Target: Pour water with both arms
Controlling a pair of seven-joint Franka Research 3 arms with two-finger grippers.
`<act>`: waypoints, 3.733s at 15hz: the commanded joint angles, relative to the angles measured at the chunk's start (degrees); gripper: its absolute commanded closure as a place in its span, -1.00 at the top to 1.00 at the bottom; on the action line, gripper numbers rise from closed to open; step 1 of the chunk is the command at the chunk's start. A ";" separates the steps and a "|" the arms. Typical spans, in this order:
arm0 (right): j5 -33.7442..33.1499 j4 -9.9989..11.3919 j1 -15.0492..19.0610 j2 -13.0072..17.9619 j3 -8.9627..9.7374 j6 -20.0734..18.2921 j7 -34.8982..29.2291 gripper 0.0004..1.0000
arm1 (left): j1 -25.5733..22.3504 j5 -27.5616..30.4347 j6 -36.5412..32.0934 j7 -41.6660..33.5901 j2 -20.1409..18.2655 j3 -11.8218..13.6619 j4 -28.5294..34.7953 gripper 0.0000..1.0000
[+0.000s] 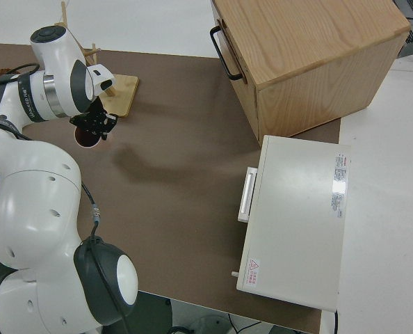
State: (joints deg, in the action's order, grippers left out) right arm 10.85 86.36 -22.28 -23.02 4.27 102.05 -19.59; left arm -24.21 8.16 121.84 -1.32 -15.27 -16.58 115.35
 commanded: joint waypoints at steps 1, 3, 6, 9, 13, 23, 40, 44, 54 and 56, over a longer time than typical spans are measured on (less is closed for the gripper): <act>4.44 0.39 -3.38 0.52 -0.23 1.57 -6.76 -1.00 | 1.53 -0.25 1.91 1.58 -4.76 -0.47 4.79 -1.00; 5.32 0.39 -5.57 -0.36 -0.23 2.28 -10.44 -1.00 | 1.97 0.45 2.00 1.59 -5.82 -0.47 6.29 -1.00; 5.93 -2.41 -7.95 -3.52 -0.14 4.38 -17.75 -1.00 | 2.67 1.15 1.92 1.50 -6.70 -0.47 7.96 -1.00; 9.62 -4.00 -9.19 -5.89 -0.23 6.05 -19.77 -1.00 | 3.73 1.50 1.91 1.41 -6.79 -0.47 8.84 -1.00; 12.35 -5.23 -10.32 -8.36 -0.14 8.17 -22.15 -1.00 | 4.87 1.95 2.00 1.41 -6.79 -0.47 10.33 -1.00; 12.97 -5.50 -14.02 -12.49 -0.23 14.76 -27.96 -0.95 | 7.50 6.77 11.03 1.41 -9.07 -0.47 17.18 -1.00; 7.19 -7.78 -7.80 -2.13 -2.08 1.33 -28.23 0.98 | 11.54 7.31 12.11 1.50 -8.98 -0.47 19.30 -1.00; 3.31 -7.52 -2.26 2.62 -2.07 -6.14 -19.98 0.98 | 16.11 7.31 11.67 1.67 -10.56 -0.56 22.02 -1.00; -6.28 -6.55 11.89 7.63 -2.07 -9.85 -1.60 0.98 | 25.26 7.31 11.58 5.18 -12.15 -1.52 26.15 -1.00; -6.45 -6.55 14.00 7.99 -2.07 -9.76 -0.63 0.98 | 25.17 7.31 11.58 5.80 -12.15 -2.84 26.42 -1.00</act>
State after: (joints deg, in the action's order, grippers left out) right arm 5.42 77.88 -11.85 -17.22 1.08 92.31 -23.08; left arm 0.21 14.85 132.84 3.09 -24.63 -18.54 140.12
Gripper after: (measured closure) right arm 0.004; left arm 0.361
